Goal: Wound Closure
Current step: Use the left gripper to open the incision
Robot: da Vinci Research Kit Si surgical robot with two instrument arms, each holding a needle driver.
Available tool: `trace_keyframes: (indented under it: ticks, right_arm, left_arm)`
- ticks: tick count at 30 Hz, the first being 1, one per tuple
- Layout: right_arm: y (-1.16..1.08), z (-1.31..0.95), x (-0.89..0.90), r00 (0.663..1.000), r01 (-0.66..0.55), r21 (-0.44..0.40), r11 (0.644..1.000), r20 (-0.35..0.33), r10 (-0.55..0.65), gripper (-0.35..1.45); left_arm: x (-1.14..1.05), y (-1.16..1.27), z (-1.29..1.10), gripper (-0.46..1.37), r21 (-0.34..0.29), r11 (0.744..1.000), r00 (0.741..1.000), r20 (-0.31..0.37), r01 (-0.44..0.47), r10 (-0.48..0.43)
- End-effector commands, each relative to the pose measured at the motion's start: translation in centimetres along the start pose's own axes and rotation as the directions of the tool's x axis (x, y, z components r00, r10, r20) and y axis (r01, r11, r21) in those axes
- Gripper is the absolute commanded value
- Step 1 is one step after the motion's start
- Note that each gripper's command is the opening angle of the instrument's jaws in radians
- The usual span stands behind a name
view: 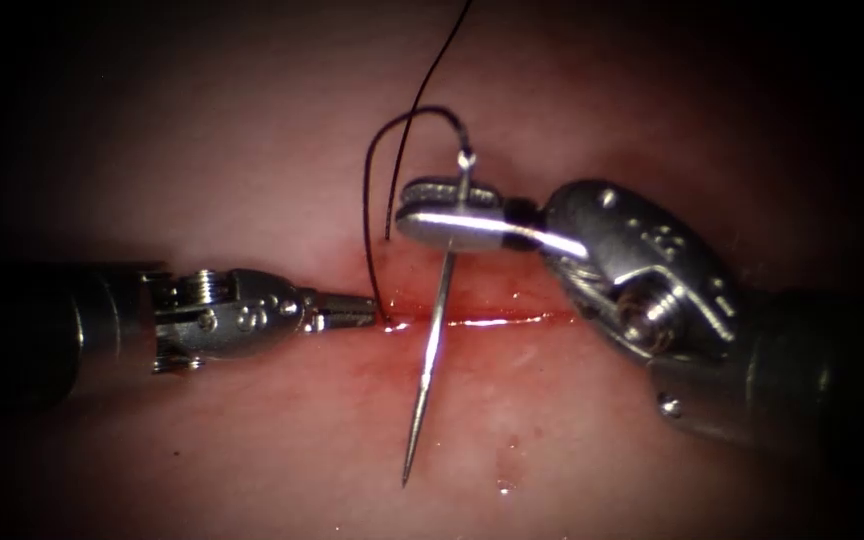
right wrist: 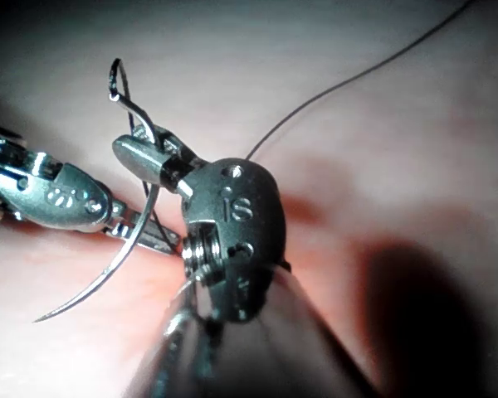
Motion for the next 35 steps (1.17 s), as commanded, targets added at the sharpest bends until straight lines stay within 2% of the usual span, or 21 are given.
trace_keyframes:
  ticks: [1, 8, 14, 23, 35]
  right_arm:
    - [-0.01, -0.01, 0.01, 1.000, 0.001, -0.007, 1.000, 0.000, -0.001, -0.35]
    - [-0.02, -0.01, 0.02, 1.000, -0.001, -0.008, 1.000, 0.001, 0.001, -0.35]
    - [-0.01, 0.02, 0.03, 1.000, 0.015, -0.017, 1.000, -0.002, -0.015, -0.35]
    - [-0.07, 0.02, -0.07, 0.999, 0.032, -0.012, 0.999, 0.005, -0.032, -0.35]
    - [-0.03, 0.01, -0.02, 0.999, 0.043, -0.018, 0.999, 0.008, -0.043, -0.35]
  left_arm:
    - [0.01, 0.00, 0.01, -0.35, -0.004, 1.000, 1.000, 0.002, -0.002, 0.002]
    - [0.02, 0.01, 0.03, -0.35, 0.050, 0.999, 0.999, 0.043, -0.010, 0.008]
    - [0.00, 0.02, 0.04, -0.35, 0.048, 0.999, 0.999, 0.045, -0.023, 0.021]
    - [-0.01, 0.06, 0.07, -0.35, 0.032, 0.999, 0.999, 0.037, -0.024, 0.023]
    - [0.01, 0.03, 0.05, -0.35, 0.029, 0.999, 0.999, 0.029, -0.030, 0.029]
